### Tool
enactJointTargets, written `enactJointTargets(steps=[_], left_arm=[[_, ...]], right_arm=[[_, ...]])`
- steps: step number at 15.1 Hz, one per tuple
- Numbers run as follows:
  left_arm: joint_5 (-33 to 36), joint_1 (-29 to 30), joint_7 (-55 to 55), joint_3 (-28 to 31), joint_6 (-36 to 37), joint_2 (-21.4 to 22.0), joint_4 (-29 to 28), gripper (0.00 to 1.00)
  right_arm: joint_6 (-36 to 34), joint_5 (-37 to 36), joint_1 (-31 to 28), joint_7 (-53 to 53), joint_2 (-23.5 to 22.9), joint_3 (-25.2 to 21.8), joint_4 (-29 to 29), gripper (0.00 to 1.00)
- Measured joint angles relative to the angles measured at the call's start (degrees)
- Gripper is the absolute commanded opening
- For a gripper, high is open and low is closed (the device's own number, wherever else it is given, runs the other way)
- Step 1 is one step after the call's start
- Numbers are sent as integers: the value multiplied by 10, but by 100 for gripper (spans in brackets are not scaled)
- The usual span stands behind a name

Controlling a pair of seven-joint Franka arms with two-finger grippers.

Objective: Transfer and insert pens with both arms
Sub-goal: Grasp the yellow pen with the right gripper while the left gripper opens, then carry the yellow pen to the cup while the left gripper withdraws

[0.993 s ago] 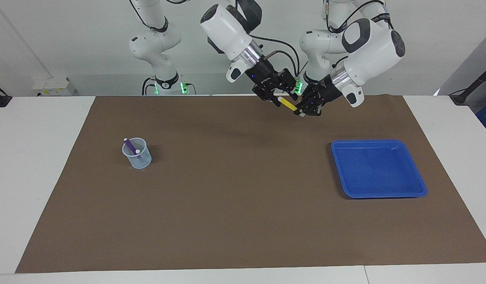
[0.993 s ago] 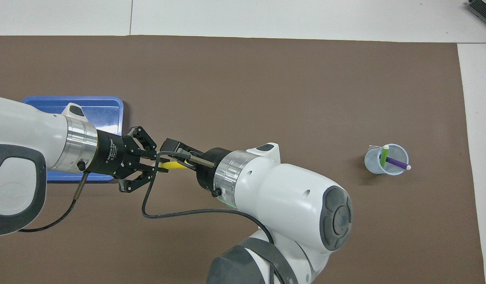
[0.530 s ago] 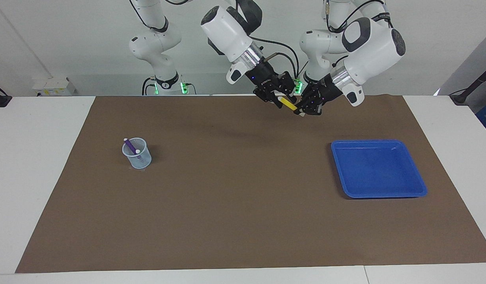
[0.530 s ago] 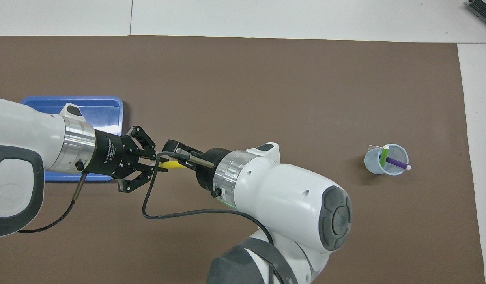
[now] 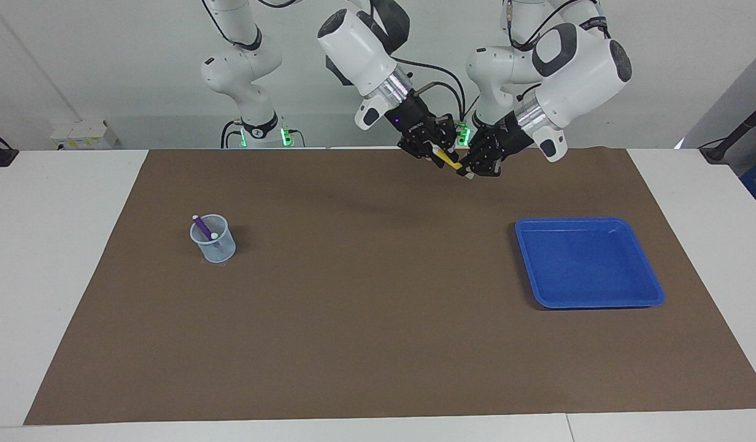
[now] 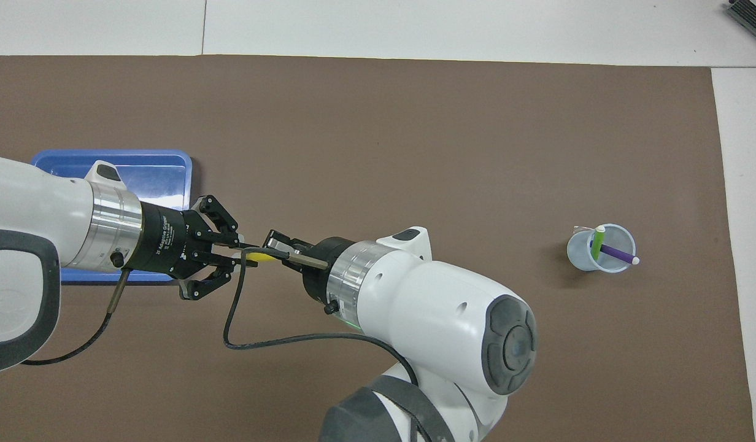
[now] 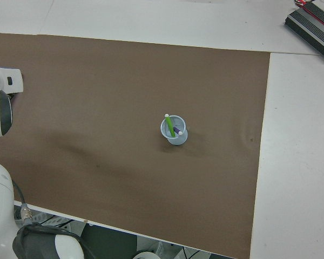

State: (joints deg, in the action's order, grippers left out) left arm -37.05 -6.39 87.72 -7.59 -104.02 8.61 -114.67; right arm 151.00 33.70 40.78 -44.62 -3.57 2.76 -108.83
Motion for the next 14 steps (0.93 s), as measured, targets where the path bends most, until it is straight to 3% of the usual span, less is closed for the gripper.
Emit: enactJointTargets(steps=[2,3,4,5,6,14], left_arm=[[0,0,1,0,0,0,0,0],[0,0,1,0,0,0,0,0],[0,0,1,0,0,0,0,13],[0,0,1,0,0,0,0,94],[0,0,1,0,0,0,0,100],[0,-6,-49,-3,-8,5,-1,100]], right_arm=[[0,0,0,0,0,0,0,0],[0,0,0,0,0,0,0,0],[0,0,0,0,0,0,0,0],[0,0,0,0,0,0,0,0],[0,0,0,0,0,0,0,0],[-18,-2,1,16,0,1,2,0]])
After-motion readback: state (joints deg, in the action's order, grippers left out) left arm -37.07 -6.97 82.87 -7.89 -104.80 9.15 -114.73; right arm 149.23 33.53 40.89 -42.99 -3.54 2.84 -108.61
